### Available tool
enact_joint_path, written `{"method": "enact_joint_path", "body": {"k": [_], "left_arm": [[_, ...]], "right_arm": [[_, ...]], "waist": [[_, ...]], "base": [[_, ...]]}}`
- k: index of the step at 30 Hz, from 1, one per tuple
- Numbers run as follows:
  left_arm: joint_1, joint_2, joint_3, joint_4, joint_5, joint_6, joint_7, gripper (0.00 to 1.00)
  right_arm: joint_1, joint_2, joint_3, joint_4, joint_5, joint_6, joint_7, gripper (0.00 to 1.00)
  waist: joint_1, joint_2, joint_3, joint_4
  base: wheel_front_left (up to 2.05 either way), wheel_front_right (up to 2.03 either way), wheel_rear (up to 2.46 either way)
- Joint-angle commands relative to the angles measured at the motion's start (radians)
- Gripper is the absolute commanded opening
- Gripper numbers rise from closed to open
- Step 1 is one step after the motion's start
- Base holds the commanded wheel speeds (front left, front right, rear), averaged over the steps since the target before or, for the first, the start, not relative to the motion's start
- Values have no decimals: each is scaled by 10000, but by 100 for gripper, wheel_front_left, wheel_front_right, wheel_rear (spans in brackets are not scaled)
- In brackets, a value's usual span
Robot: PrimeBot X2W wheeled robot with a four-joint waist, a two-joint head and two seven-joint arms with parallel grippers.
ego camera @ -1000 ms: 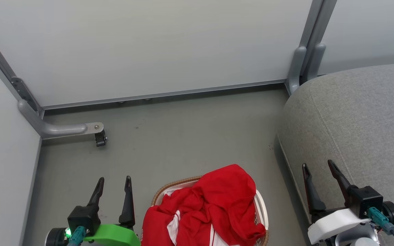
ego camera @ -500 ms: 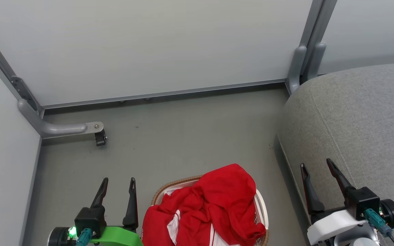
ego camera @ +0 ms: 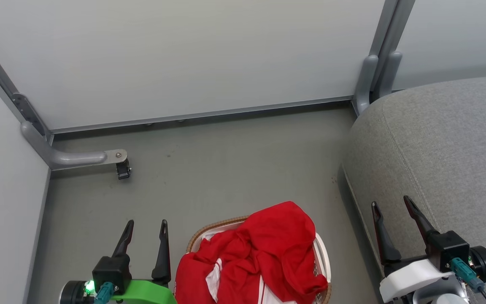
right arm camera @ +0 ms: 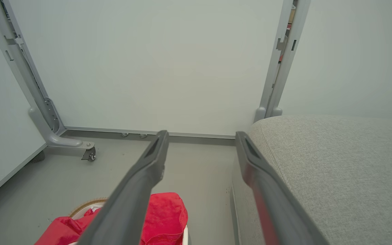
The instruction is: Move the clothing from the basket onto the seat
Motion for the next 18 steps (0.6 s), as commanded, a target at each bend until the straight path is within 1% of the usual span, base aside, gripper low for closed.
{"method": "enact_joint_path", "body": {"k": [1, 7, 9, 15, 18], "left_arm": [[27, 63, -12, -7, 9, -7, -7, 100], [-61, 63, -122, -37, -5, 19, -7, 100], [-207, 58, -271, -53, -8, -43, -7, 100], [-934, 57, -933, 43, 226, -251, -7, 100], [-1657, 57, -1345, 136, 433, -387, -7, 100]], "right_arm": [[59, -53, -30, -53, -64, -3, -53, 100], [11, -55, -82, -95, -89, -3, -53, 100], [-107, -53, -102, -127, -88, -1, -53, 100], [-578, -53, -295, -350, -173, -3, -51, 100], [-1006, -53, -492, -537, -210, -3, -51, 100]], "waist": [[0, 21, 14, -2], [0, 21, 155, -5], [0, 21, 318, -15], [0, 21, 1181, -163], [0, 21, 1913, -301]], "base": [[0, 0, 0], [0, 0, 0], [0, 0, 0], [0, 0, 0], [0, 0, 0]]}}
